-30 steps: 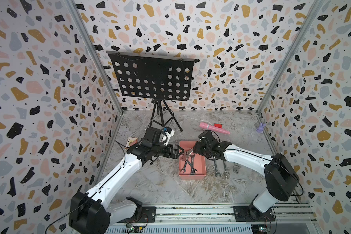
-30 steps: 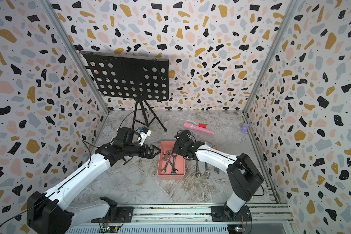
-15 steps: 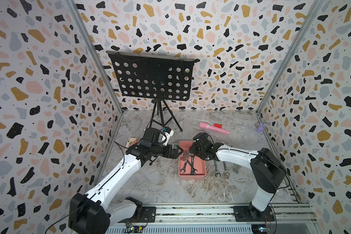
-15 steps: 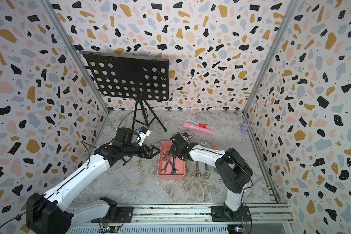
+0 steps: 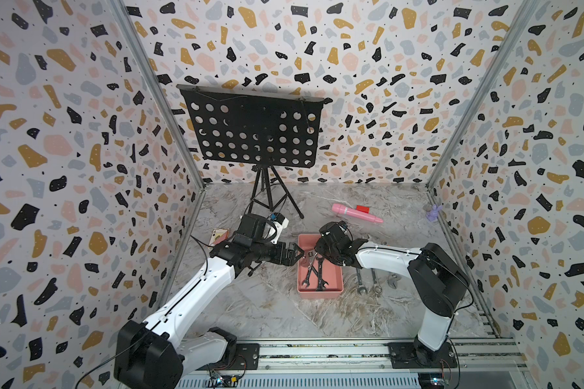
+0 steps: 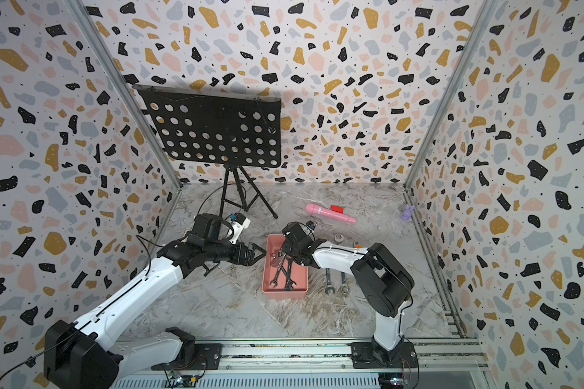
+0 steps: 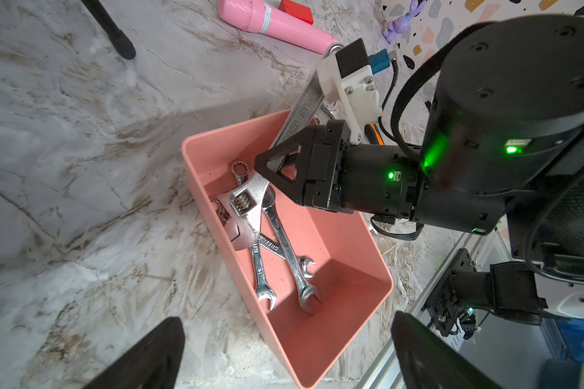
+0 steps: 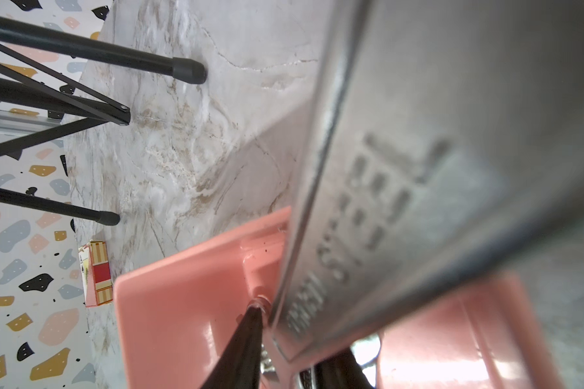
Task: Take out the wrench from the storage box
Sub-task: Pick up the wrench from the storage box.
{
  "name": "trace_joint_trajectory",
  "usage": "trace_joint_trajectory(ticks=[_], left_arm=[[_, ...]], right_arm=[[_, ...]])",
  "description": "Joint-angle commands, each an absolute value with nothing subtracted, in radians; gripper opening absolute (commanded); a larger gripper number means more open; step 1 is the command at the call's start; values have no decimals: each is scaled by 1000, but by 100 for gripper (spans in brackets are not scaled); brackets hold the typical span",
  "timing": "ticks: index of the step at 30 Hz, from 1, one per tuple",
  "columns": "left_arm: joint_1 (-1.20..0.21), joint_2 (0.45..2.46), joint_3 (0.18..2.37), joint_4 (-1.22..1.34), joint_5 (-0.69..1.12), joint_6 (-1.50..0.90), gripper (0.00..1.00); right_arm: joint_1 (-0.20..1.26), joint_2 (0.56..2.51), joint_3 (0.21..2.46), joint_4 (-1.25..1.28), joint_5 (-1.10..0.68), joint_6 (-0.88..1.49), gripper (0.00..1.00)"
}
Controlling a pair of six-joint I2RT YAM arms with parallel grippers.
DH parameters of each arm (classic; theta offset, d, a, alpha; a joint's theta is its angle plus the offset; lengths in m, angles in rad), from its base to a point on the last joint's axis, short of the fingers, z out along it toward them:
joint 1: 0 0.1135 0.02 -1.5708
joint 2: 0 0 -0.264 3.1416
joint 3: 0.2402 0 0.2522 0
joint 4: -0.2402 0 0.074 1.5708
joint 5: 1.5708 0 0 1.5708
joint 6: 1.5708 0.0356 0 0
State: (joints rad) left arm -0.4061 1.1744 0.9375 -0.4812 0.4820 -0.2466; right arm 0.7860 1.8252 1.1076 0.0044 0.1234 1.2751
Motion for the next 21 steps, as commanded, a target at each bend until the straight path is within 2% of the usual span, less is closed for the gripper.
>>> trace_joint_trajectory(ticks=[1,13,17,21], left_arm=[[-400,1157,922,-474,497,-229,100],[-399,1149,905,-472,499,-233,100],[-397,1154,910,-472,501,-233,100],[-399,1155,910,-472,502,-234,100]], right_arm=[[787,1843,1088,87,128,1327,30],[795,1879,1120,94,111,1321,35],[796,1874,1120,79,115,1310,25],[798,1855,1129,77,124,1275,11]])
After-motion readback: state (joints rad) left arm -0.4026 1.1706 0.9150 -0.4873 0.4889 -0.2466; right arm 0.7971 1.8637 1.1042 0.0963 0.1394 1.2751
